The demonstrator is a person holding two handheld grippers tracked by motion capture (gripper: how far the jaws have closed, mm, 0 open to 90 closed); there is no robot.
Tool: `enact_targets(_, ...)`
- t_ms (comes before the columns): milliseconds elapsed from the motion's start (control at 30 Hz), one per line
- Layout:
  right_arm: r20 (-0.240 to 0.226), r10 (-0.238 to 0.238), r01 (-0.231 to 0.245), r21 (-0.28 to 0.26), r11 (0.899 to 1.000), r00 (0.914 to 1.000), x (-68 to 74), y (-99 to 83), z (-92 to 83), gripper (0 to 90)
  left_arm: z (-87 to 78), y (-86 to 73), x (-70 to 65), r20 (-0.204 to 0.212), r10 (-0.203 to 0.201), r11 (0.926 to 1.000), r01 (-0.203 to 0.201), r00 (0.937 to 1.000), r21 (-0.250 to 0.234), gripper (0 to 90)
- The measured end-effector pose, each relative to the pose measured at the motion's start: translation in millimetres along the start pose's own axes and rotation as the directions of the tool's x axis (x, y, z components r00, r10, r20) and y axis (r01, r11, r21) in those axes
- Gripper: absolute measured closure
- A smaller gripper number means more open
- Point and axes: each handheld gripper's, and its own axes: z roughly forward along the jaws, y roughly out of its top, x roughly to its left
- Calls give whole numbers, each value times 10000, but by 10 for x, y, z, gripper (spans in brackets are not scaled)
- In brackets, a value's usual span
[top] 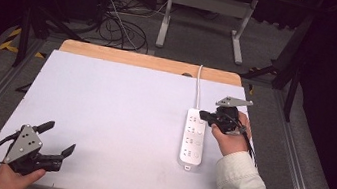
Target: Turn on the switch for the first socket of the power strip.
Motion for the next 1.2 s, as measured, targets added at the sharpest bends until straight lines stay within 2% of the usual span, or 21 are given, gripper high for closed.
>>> enact_targets(667,734,-36,-43,1064,9943,9973,-130,-56,231,900,3,-2,-5,12,-31,10000,31,10000,20,108)
enact_targets(1200,893,-43,-113,1736,9847,9960,-175,-95,361,900,5,-2,-3,-9,8,10000,-8,10000,32,107)
